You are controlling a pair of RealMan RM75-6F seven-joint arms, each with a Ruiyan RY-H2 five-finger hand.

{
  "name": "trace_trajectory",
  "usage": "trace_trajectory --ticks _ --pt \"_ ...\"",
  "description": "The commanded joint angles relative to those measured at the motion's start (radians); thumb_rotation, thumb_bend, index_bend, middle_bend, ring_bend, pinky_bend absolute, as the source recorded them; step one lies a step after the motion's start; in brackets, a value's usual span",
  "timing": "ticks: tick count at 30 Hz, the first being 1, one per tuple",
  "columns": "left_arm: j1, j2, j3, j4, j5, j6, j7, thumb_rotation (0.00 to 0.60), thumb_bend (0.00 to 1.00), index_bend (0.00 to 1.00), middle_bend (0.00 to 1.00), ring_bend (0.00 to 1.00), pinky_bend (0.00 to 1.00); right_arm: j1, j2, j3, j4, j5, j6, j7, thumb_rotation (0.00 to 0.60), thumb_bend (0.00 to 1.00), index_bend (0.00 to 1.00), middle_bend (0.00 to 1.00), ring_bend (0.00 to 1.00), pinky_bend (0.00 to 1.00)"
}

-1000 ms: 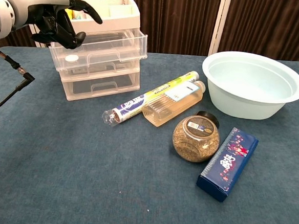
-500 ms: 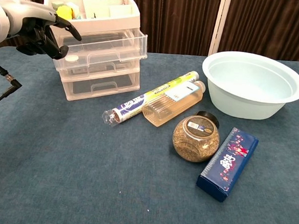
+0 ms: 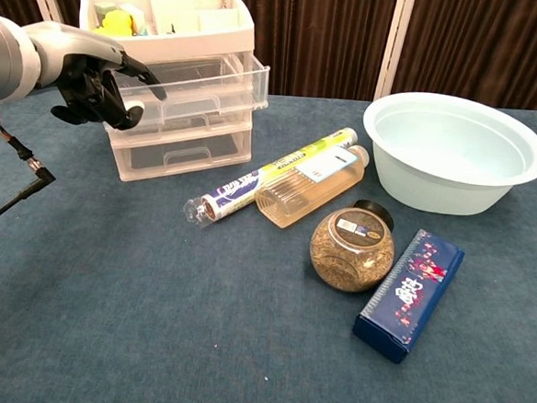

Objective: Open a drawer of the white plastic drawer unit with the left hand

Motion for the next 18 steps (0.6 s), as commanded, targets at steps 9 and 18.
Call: trace_trajectory --ticks 9,18 --pt "-0.012 0.001 0.019 -0.093 0.047 0.006 -0.034 0.6 0.65 0.18 1.0 0.95 0.93 -0.001 0.0 -0.001 -0.002 -0.001 0.0 0.0 0.6 0.16 0.0 0.0 0.0 0.01" --pt "-0.041 -0.024 0.041 -0.109 0.038 0.007 -0.03 0.6 0.65 0.18 1.0 0.95 0.93 -0.001 0.002 -0.001 -0.003 -0.002 0.001 0.004 0.6 0.16 0.0 0.0 0.0 0.01"
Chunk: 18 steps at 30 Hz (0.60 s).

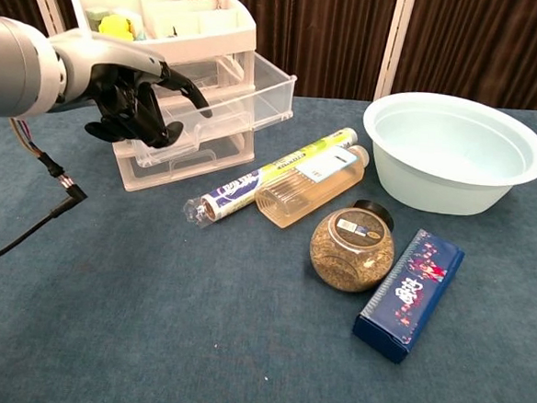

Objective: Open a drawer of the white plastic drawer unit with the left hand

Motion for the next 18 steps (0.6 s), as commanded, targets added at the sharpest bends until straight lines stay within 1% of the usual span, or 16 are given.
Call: trace_trajectory --ticks 1,8,11,14,16,18 --pt "-0.01 -0.01 0.006 0.002 -0.006 0.001 0.004 0.6 0.65 0.18 1.0 0.95 0.93 0.0 0.001 0.0 0.0 0.0 0.0 0.002 0.6 0.16 0.0 0.0 0.0 0.01" --pt "-0.015 -0.022 0.008 -0.004 0.012 0.013 -0.019 0.6 0.65 0.18 1.0 0.95 0.93 -0.001 0.003 0.0 0.0 -0.001 0.001 0.007 0.6 0.16 0.0 0.0 0.0 0.01" --pt "-0.007 -0.017 0.011 -0.013 0.049 0.025 -0.033 0.6 0.65 0.18 1.0 0.95 0.93 0.0 0.004 0.0 0.0 -0.002 0.0 0.008 0.6 0.16 0.0 0.0 0.0 0.01" --pt "0.011 -0.004 0.022 -0.034 0.116 0.048 -0.052 0.6 0.64 0.17 1.0 0.94 0.93 0.0 0.004 -0.002 -0.001 -0.003 0.0 0.007 0.6 0.16 0.0 0.0 0.0 0.01" --pt "0.023 0.01 0.033 -0.047 0.157 0.062 -0.058 0.6 0.61 0.17 1.0 0.93 0.93 -0.001 0.004 -0.002 -0.001 -0.003 0.0 0.006 0.6 0.16 0.0 0.0 0.0 0.01" --pt "0.038 0.027 0.053 -0.057 0.214 0.086 -0.053 0.6 0.53 0.16 0.98 0.89 0.89 -0.001 0.004 -0.001 -0.001 -0.002 0.001 0.006 0.6 0.16 0.0 0.0 0.0 0.01"
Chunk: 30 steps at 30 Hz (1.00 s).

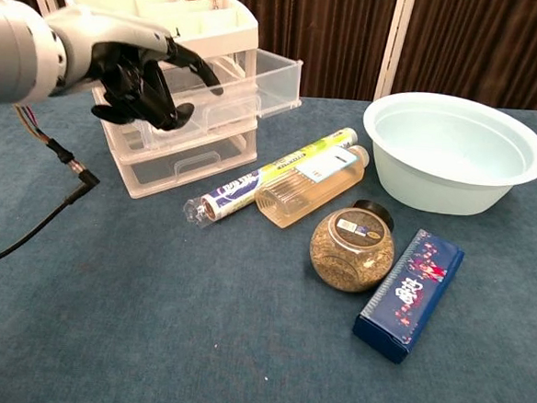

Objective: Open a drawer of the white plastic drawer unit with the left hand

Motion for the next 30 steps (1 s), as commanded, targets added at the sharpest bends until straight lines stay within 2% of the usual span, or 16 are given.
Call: trace_trajectory --ticks 1,4,7,10,14,17,21,23,25,30 --pt "0.04 0.04 0.051 -0.03 0.125 0.057 0.003 0.6 0.48 0.15 0.94 0.85 0.86 0.0 0.0 0.0 0.0 0.002 -0.001 0.0 0.6 0.16 0.0 0.0 0.0 0.01" --pt "0.074 0.073 0.114 -0.041 0.222 0.098 0.033 0.6 0.32 0.12 0.79 0.72 0.75 0.0 0.0 0.001 0.0 0.002 -0.001 -0.001 0.6 0.16 0.0 0.0 0.0 0.01" --pt "0.12 0.122 0.198 -0.064 0.301 0.136 0.075 0.6 0.17 0.11 0.62 0.58 0.71 0.0 0.0 0.001 0.001 0.004 -0.003 -0.003 0.6 0.16 0.0 0.0 0.0 0.01" --pt "0.165 0.169 0.259 -0.087 0.338 0.148 0.083 0.6 0.1 0.09 0.48 0.44 0.63 0.001 0.0 0.002 0.001 0.008 -0.004 -0.004 0.6 0.16 0.0 0.0 0.0 0.01" --pt "0.226 0.224 0.311 -0.096 0.41 0.142 0.028 0.6 0.08 0.09 0.33 0.28 0.45 0.0 -0.001 0.003 0.001 0.012 -0.003 -0.008 0.6 0.16 0.0 0.0 0.0 0.01" --pt "0.303 0.269 0.396 -0.06 0.578 0.171 -0.015 0.6 0.08 0.09 0.24 0.18 0.32 -0.002 -0.002 0.005 0.002 0.016 0.0 -0.015 0.6 0.16 0.0 0.0 0.0 0.01" --pt "0.418 0.302 0.511 0.065 0.81 0.257 -0.05 0.6 0.08 0.09 0.11 0.03 0.17 -0.003 -0.004 0.008 0.007 0.023 0.003 -0.034 0.6 0.16 0.0 0.0 0.0 0.01" --pt "0.482 0.31 0.552 0.146 0.888 0.302 -0.089 0.6 0.07 0.08 0.07 0.0 0.14 -0.003 -0.006 0.011 0.007 0.026 0.007 -0.05 0.6 0.16 0.0 0.0 0.0 0.0" --pt "0.533 0.31 0.572 0.218 0.915 0.329 -0.127 0.6 0.05 0.06 0.02 0.0 0.1 -0.004 -0.01 0.015 0.012 0.025 0.017 -0.07 0.6 0.16 0.0 0.0 0.0 0.0" --pt "0.632 0.29 0.583 0.376 0.955 0.374 -0.22 0.6 0.03 0.0 0.0 0.0 0.05 -0.012 -0.037 0.028 0.045 0.003 0.073 -0.143 0.6 0.15 0.0 0.0 0.0 0.0"
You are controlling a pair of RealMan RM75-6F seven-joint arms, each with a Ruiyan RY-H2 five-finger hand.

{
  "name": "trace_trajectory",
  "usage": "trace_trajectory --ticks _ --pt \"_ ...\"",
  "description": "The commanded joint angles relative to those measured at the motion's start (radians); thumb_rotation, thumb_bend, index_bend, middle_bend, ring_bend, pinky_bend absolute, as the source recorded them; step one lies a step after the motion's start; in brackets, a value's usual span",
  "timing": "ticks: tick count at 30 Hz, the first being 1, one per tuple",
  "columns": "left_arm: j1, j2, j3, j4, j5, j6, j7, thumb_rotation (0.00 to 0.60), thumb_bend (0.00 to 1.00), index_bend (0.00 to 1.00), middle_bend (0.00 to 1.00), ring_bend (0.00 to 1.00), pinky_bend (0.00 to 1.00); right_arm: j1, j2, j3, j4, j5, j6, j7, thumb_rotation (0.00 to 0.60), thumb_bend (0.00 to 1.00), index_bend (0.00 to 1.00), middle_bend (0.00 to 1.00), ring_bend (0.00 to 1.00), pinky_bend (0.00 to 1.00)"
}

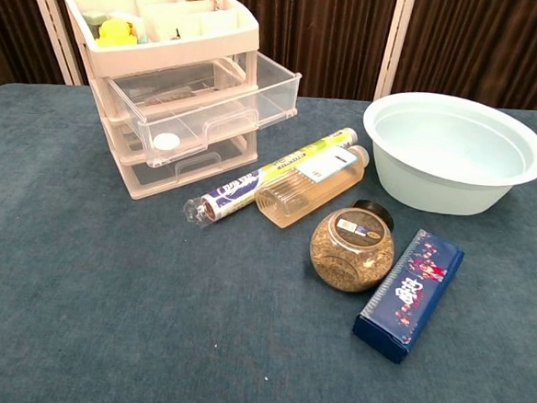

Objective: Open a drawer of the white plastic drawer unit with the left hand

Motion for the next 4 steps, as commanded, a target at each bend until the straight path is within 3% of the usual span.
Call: trace_trajectory --ticks 1,4 --pt "0.119 0.0 0.048 0.155 0.069 0.072 -0.1 0.6 0.02 0.0 0.0 0.0 0.05 -0.008 -0.023 0.01 0.027 -0.021 0.045 -0.051 0.6 0.15 0.0 0.0 0.0 0.0" --pt "0.159 -0.011 0.049 0.226 0.122 0.102 -0.131 0.6 0.02 0.0 0.0 0.0 0.04 -0.016 -0.039 0.009 0.043 -0.035 0.071 -0.074 0.6 0.15 0.0 0.0 0.0 0.0"
